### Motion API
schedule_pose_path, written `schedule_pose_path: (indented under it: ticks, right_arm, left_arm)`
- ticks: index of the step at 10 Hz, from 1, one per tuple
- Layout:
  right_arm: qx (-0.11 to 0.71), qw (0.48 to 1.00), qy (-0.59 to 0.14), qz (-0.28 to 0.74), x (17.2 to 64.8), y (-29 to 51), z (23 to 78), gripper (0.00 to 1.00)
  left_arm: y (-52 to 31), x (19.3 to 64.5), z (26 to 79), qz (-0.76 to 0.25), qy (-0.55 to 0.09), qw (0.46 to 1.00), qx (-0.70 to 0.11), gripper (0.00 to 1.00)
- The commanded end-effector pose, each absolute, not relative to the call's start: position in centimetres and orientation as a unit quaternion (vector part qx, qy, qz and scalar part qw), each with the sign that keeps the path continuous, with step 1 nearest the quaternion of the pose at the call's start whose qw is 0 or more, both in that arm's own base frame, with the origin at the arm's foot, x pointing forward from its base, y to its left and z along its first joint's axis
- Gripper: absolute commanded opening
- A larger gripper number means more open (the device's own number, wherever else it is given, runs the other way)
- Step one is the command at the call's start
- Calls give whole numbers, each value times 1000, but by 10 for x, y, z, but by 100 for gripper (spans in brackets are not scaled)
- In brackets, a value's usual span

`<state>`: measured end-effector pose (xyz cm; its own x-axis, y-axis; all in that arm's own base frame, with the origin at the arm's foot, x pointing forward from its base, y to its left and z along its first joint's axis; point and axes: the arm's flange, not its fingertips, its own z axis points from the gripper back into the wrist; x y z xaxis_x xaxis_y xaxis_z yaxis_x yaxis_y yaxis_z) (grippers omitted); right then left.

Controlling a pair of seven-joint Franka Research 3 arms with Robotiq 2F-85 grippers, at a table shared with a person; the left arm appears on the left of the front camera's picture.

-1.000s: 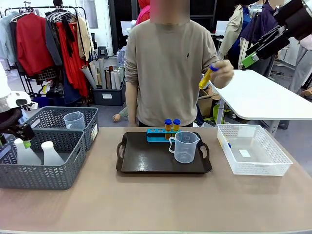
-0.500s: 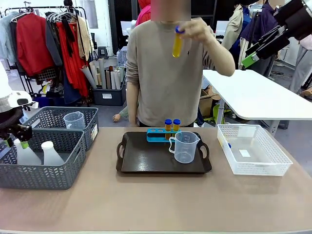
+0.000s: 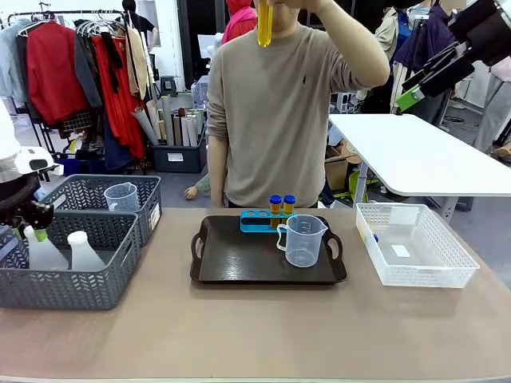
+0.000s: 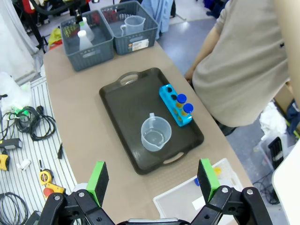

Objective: Prepare the laboratory tools.
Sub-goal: Pick up one Small flask and place it on the Handle tray.

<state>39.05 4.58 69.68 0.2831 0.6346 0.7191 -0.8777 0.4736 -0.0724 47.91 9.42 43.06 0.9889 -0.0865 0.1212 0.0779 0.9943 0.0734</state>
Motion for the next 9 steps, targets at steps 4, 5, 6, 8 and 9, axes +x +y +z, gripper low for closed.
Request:
schedule_pose_path:
  ticks: [4, 5, 6, 8, 9]
  right_arm:
    - [183, 776, -360, 485, 391, 47, 698, 100]
    - [183, 776, -360, 485, 391, 47, 698, 100]
    - [183, 776, -360, 485, 391, 47, 698, 100]
    - [183, 776, -360, 485, 391, 47, 698, 100]
    - [183, 776, -360, 485, 391, 47, 698, 100]
  left_arm:
    - [60, 483, 533, -48, -64, 995, 53, 0]
    - [50, 484, 572, -53, -62, 995, 65, 0]
    - [38, 485, 620, -66, -67, 993, 75, 0]
    - [14, 486, 702, -99, -83, 987, 95, 0]
    - [-3, 490, 739, -110, -98, 985, 93, 0]
